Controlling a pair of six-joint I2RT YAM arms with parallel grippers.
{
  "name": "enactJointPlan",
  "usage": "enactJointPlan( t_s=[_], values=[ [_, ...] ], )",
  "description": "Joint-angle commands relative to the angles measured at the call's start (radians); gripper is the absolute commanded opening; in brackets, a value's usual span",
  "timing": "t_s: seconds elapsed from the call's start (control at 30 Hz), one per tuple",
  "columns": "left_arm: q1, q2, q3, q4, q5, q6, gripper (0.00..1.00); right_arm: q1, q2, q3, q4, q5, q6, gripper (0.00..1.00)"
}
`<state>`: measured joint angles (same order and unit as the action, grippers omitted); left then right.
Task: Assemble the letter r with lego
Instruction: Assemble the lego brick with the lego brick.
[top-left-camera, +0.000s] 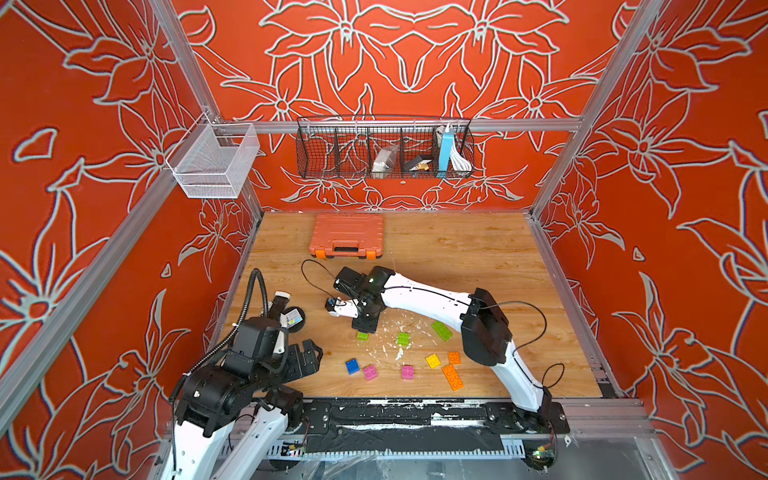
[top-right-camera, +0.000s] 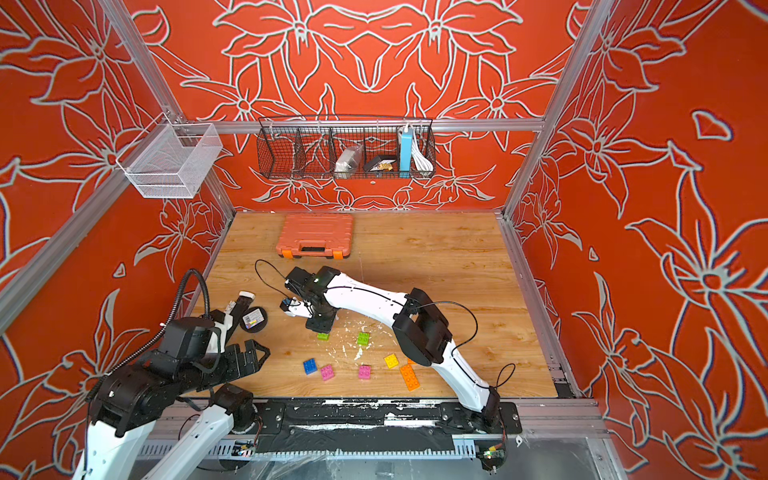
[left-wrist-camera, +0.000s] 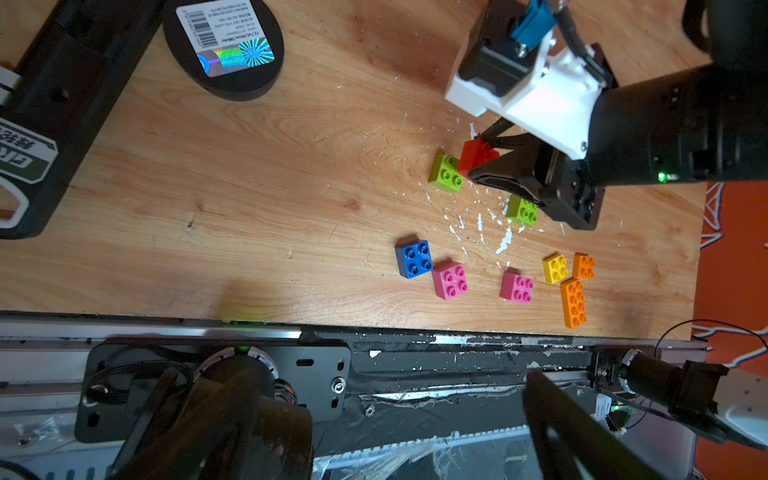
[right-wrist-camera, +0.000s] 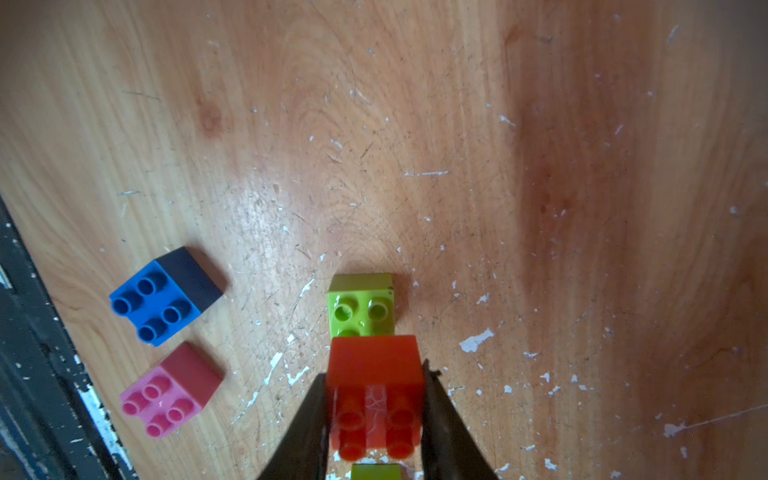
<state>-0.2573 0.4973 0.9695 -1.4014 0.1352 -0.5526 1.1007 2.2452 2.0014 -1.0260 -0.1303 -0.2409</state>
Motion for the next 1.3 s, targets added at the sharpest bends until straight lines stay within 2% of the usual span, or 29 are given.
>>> enactJointPlan(
  t_s=[0.0,0.47,1.27],
  values=[
    [-0.005,-0.003,-0.029,0.002,0.018,0.033,0.99,0.019,0.02,0.039,-0.03,0.027,-0.016,0.0],
    [-0.005,-0.015,-0.074,0.01,0.018,0.025,1.0,0.033,0.078,0.098,-0.106,0.055,-0.057,0.0],
    [-0.005,-0.008,-0.097,0.03,0.043,0.037,1.0,0.033,0.181,0.228,-0.21,0.061,-0.031,0.0]
  ],
)
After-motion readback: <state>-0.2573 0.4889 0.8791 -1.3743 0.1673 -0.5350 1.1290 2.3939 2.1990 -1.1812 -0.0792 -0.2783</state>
